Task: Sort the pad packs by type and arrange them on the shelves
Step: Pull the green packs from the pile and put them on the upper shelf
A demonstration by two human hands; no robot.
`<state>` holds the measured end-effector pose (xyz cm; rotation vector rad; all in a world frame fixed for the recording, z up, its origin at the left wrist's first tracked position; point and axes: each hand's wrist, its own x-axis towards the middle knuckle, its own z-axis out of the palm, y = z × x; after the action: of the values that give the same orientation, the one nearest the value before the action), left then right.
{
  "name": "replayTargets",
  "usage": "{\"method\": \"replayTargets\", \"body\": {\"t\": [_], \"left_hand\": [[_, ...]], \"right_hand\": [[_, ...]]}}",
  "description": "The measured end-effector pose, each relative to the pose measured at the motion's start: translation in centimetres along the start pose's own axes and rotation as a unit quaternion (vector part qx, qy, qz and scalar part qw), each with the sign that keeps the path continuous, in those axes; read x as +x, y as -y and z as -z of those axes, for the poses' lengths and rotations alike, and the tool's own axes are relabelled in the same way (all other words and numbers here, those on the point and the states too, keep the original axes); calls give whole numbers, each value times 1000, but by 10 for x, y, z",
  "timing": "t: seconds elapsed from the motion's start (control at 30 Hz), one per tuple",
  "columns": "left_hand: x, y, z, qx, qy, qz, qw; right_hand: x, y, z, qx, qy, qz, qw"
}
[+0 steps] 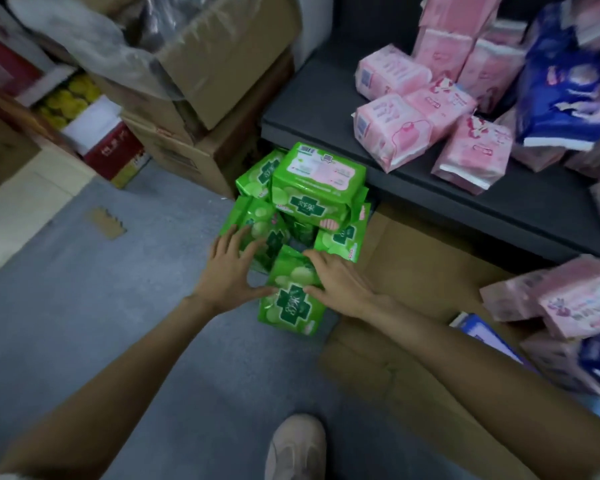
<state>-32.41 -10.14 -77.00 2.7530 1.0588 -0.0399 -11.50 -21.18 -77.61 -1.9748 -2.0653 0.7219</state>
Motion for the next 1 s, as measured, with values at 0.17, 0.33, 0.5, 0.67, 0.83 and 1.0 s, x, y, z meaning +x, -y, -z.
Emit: {"method": "replayTargets", "body": {"t": [0.17,0.33,0.5,0.67,0.83,1.0], "left_hand": [[4,10,-1,-22,0,40,999],[13,11,3,-11,-8,45,999],[11,4,11,-19,-71,23,997],[35,-37,59,-98,-221,-52,969],[76,-89,146,-172,-242,-115,948],[134,-135,274,-109,-316,-245,910]], "right_hand": [[39,14,-8,-246,-63,-2,967],[47,8,-13,-292,-38,-23,955],[27,2,4,-199,-157,51,966],[-3,-6,87,-134,-83,51,986],[-26,-22,185,-125,21,58,990],[-74,-6,328,-88,-79,104,987]]}}
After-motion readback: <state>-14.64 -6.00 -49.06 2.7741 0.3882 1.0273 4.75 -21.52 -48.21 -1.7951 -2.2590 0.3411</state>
